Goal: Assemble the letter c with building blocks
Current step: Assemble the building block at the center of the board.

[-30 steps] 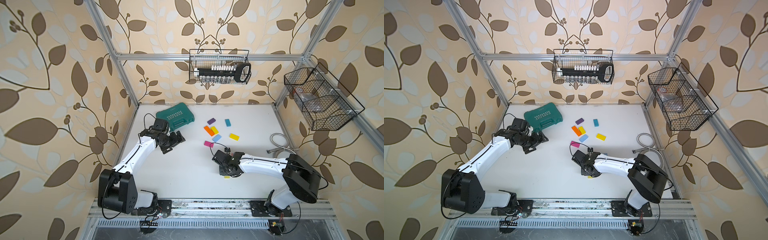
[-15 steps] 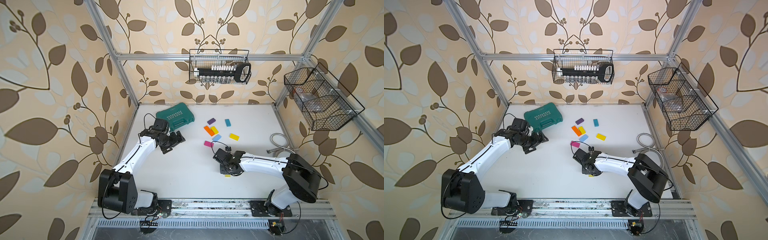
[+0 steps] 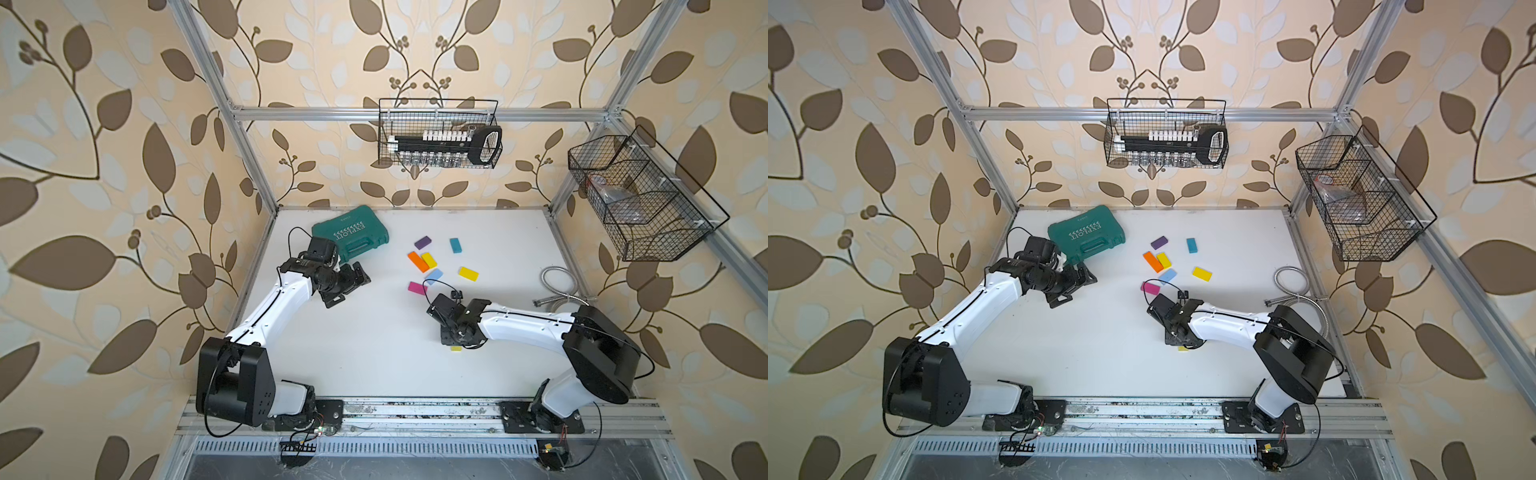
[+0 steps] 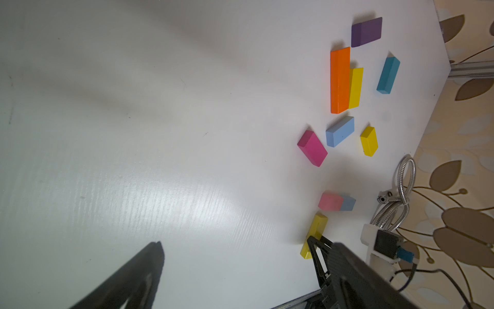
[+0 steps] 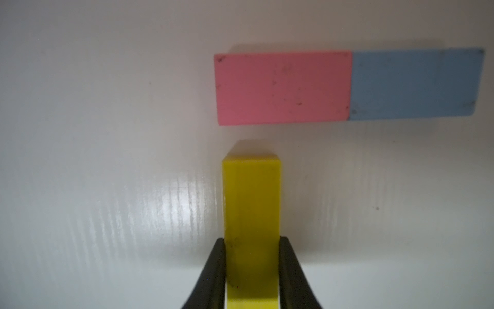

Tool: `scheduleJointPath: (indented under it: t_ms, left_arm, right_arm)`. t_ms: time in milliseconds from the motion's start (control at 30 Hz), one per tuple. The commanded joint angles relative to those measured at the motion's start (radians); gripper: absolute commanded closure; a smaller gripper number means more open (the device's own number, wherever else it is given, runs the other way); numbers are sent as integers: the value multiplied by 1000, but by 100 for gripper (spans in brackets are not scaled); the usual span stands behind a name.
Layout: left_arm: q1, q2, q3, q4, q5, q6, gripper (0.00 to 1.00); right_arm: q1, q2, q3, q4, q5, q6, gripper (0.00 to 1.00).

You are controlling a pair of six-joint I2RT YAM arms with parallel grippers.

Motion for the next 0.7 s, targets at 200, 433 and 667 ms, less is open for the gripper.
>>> scheduleJointPath:
  t_ms: [200,433,667]
  left_arm:
    - [-12,11,41,-10,-2,-9,1]
    - [-13,12,39,-8,-5,-9,1]
    - [-13,13,37,-8,-5,-9,1]
  right_arm:
    - [-16,47,8,-22,13,-22,75]
    - [-23,58,9,-14,8,-24,73]
    - [-30,62,6,-13,9,-29,72]
